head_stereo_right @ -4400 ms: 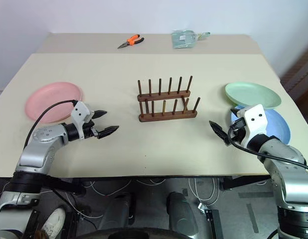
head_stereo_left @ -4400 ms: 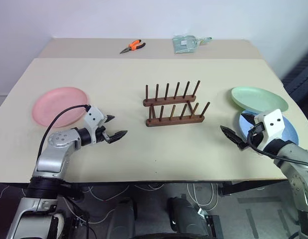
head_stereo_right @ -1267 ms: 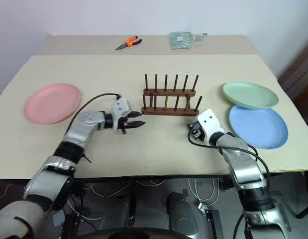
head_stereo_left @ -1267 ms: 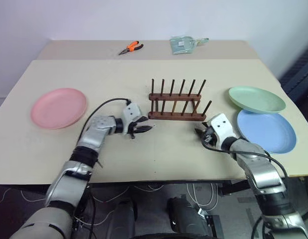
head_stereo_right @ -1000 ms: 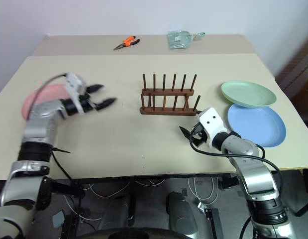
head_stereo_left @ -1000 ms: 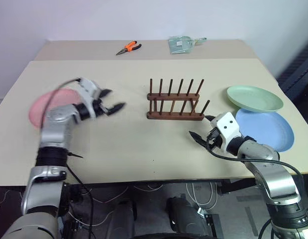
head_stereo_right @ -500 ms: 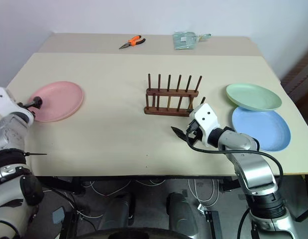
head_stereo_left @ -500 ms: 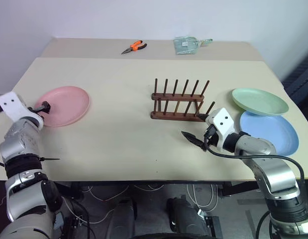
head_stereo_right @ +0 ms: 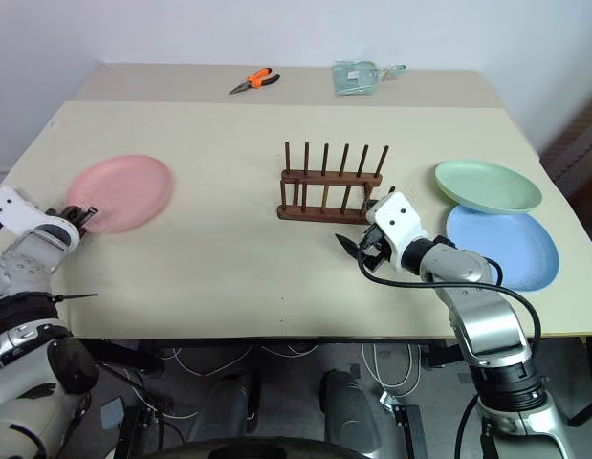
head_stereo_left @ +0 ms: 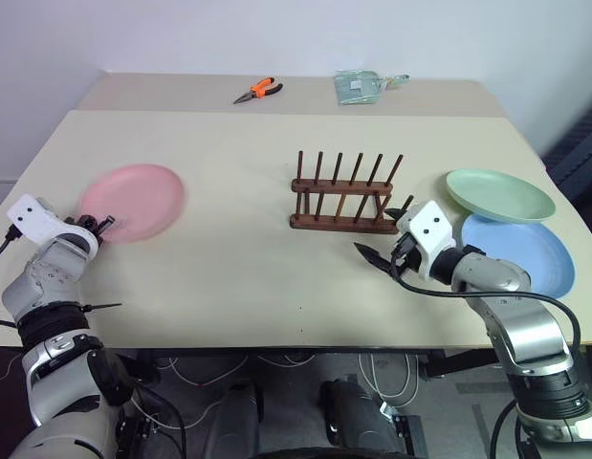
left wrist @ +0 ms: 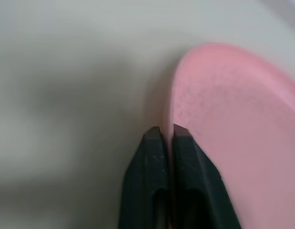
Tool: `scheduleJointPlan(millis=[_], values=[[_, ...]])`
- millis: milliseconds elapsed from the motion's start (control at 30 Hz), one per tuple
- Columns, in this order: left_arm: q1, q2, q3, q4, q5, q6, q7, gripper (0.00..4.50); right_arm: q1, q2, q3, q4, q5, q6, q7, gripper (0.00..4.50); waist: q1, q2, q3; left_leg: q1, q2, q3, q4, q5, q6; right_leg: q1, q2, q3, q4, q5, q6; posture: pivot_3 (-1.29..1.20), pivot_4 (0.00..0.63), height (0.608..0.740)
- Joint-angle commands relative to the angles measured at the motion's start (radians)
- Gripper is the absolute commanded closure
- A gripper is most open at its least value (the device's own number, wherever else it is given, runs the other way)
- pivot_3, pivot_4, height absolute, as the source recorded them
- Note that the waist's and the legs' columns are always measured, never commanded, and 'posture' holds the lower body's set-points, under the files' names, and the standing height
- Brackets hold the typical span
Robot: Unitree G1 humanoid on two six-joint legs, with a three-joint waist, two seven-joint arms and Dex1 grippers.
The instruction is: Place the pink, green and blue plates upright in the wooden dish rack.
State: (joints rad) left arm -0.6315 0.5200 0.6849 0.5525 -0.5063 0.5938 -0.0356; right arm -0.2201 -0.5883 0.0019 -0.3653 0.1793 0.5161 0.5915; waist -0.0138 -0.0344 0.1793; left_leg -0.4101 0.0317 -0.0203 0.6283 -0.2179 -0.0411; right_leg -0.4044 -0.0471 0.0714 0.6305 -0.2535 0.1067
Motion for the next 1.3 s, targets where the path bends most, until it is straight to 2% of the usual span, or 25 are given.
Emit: scheduleJointPlan(millis=[33, 267, 333, 433, 600, 700, 933, 1033, 1067, 1133, 1200, 1233, 1300], values=[[-0.061, -0.017, -0.056, -0.11, -0.039, -0.077, -0.114, 4.47, -0.051, -0.017, -0.032, -0.052, -0.018, -0.022, -0.024, 0.0, 0.001, 0.0, 0.0, 0.0, 0.0, 0.0, 0.0, 0.0, 0.0, 0.0, 0.0, 0.0, 0.0, -0.001, -0.002, 0.0, 0.15, 0.732], [-0.228, -0.097, -0.311, -0.319, -0.001, -0.109, -0.24, 4.47, -0.25, -0.031, 0.063, -0.117, -0.106, -0.093, -0.016, 0.0, -0.001, -0.002, 0.001, -0.002, 0.0, 0.0, 0.0, 0.0, -0.001, -0.001, 0.0, 0.0, -0.001, 0.001, 0.001, 0.0, 0.15, 0.732], [-0.304, -0.158, -0.414, -0.367, 0.02, -0.102, -0.25, 4.47, -0.324, -0.048, 0.155, -0.096, -0.213, -0.168, -0.009, 0.0, -0.001, -0.001, 0.001, -0.002, 0.0, 0.0, 0.0, 0.0, -0.001, -0.001, 0.0, 0.0, -0.001, 0.001, 0.001, 0.0, 0.15, 0.732], [-0.358, -0.216, -0.489, -0.391, 0.04, -0.079, -0.256, 4.47, -0.381, -0.089, 0.261, -0.019, -0.381, -0.285, -0.011, 0.0, 0.0, -0.001, 0.001, -0.002, -0.001, 0.0, 0.0, 0.0, -0.001, -0.001, 0.0, 0.0, -0.002, 0.001, 0.001, 0.0, 0.15, 0.732], [-0.394, -0.296, -0.543, -0.427, 0.013, -0.009, -0.242, 4.47, -0.434, -0.101, 0.312, 0.131, -0.585, -0.425, -0.105, 0.0, -0.009, -0.001, 0.002, -0.002, -0.001, 0.001, -0.001, 0.001, -0.001, -0.003, 0.0, 0.001, -0.001, 0.001, 0.002, 0.0, 0.15, 0.732], [-0.389, -0.315, -0.538, -0.441, 0.002, 0.033, -0.23, 4.5, -0.421, -0.116, 0.305, 0.156, -0.661, -0.469, -0.126, 0.83, -0.008, 0.0, 0.002, -0.002, 0.0, 0.001, -0.001, 0.001, -0.001, -0.003, 0.001, 0.001, 0.0, 0.001, 0.002, 0.0, 0.15, 0.732], [-0.371, -0.336, -0.497, -0.465, -0.054, 0.128, -0.211, 4.5, -0.393, -0.111, 0.29, 0.175, -0.778, -0.534, -0.171, 4.46, -0.004, 0.0, 0.002, -0.002, -0.001, 0.001, -0.001, 0.001, -0.001, -0.003, 0.001, 0.001, -0.001, 0.001, 0.002, 0.0, 0.15, 0.732], [-0.373, -0.373, -0.438, -0.47, -0.124, 0.169, -0.193, 3.47, -0.39, -0.106, 0.287, 0.184, -0.824, -0.554, -0.182, 4.5, -0.003, 0.0, 0.002, -0.002, -0.001, 0.001, -0.001, 0.001, -0.001, -0.003, 0.001, 0.001, -0.001, 0.001, 0.002, 0.0, 0.15, 0.732], [-0.376, -0.38, -0.426, -0.472, -0.134, 0.171, -0.187, 3.0, -0.389, -0.104, 0.286, 0.186, -0.833, -0.556, -0.184, 4.5, -0.003, 0.0, 0.002, -0.002, -0.001, 0.001, -0.001, 0.001, -0.001, -0.003, 0.0, 0.001, -0.001, 0.001, 0.002, 0.0, 0.15, 0.732], [-0.386, -0.378, -0.415, -0.469, -0.11, 0.119, -0.175, 2.04, -0.383, -0.099, 0.278, 0.185, -0.841, -0.55, -0.187, 4.5, -0.001, 0.0, 0.002, -0.002, -0.001, 0.001, 0.0, 0.001, -0.001, -0.002, 0.0, 0.001, -0.001, 0.001, 0.002, 0.0, 0.15, 0.732], [-0.395, -0.331, -0.42, -0.433, -0.021, -0.006, -0.168, 1.0, -0.366, -0.088, 0.243, 0.176, -0.82, -0.524, -0.194, 4.5, -0.001, 0.0, 0.002, -0.002, -0.001, 0.001, 0.0, 0.001, -0.001, -0.002, 0.0, 0.001, -0.001, 0.001, 0.002, 0.0, 0.15, 0.732], [-0.39, -0.295, -0.435, -0.412, 0.029, -0.063, -0.176, 1.0, -0.355, -0.079, 0.216, 0.168, -0.798, -0.508, -0.197, 4.5, -0.005, 0.0, 0.002, -0.002, -0.001, 0.001, -0.001, 0.001, -0.001, -0.002, 0.0, 0.001, -0.001, 0.001, 0.002, 0.0, 0.15, 0.732], [-0.328, -0.166, -0.535, -0.362, 0.198, -0.232, -0.256, 1.0, -0.319, -0.021, 0.093, 0.113, -0.652, -0.45, -0.199, 4.5, -0.01, 0.0, 0.002, -0.001, 0.0, 0.001, -0.002, 0.001, -0.001, -0.003, 0.001, 0.001, 0.0, 0.001, 0.002, 0.0, 0.15, 0.732]])
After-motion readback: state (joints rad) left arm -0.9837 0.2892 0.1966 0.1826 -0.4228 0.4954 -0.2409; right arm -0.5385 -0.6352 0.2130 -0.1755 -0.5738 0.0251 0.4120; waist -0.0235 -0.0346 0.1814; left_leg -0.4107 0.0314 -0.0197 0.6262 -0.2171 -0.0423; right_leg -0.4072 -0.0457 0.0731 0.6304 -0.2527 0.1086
